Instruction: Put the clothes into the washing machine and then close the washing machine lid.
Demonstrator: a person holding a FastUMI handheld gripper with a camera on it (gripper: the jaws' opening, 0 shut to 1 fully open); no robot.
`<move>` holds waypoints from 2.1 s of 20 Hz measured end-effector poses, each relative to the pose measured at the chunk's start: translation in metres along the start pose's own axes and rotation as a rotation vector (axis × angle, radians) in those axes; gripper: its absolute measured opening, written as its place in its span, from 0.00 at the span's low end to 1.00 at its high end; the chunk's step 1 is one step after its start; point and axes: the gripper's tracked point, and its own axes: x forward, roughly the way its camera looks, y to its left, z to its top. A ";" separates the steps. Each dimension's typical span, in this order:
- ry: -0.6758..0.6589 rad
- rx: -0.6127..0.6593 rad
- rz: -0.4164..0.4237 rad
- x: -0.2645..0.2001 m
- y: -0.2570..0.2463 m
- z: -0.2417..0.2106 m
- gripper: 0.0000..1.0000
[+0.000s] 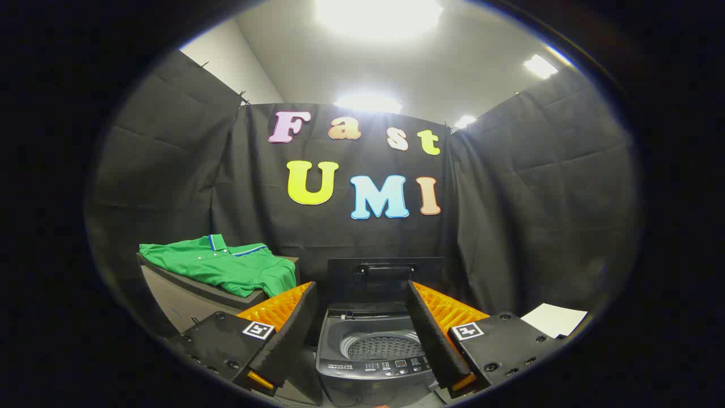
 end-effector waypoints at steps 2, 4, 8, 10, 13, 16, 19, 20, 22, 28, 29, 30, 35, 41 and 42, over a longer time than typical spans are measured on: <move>0.005 -0.003 0.003 0.002 -0.002 -0.001 0.97; 0.006 -0.006 0.010 0.003 -0.001 0.000 0.97; -0.008 -0.006 0.028 0.002 -0.001 0.003 0.97; -0.008 -0.003 0.024 0.001 -0.004 0.001 0.98; 0.009 0.011 0.027 0.000 -0.005 -0.006 0.98; 0.010 0.019 0.028 -0.001 -0.007 -0.006 0.98; 0.004 0.014 0.031 0.001 -0.008 -0.004 0.98; 0.002 0.014 0.032 0.002 -0.009 -0.005 0.98; 0.001 0.012 0.030 0.005 -0.009 -0.004 0.98; -0.002 0.018 0.039 0.014 -0.003 0.004 0.98; -0.004 0.014 0.047 0.017 0.001 0.006 0.98; -0.008 0.008 0.054 0.021 0.004 0.012 0.98; 0.001 0.015 0.085 0.036 0.024 0.028 0.98; -0.019 0.024 0.130 0.055 0.056 0.060 0.97; -0.019 0.019 0.146 0.058 0.064 0.064 0.98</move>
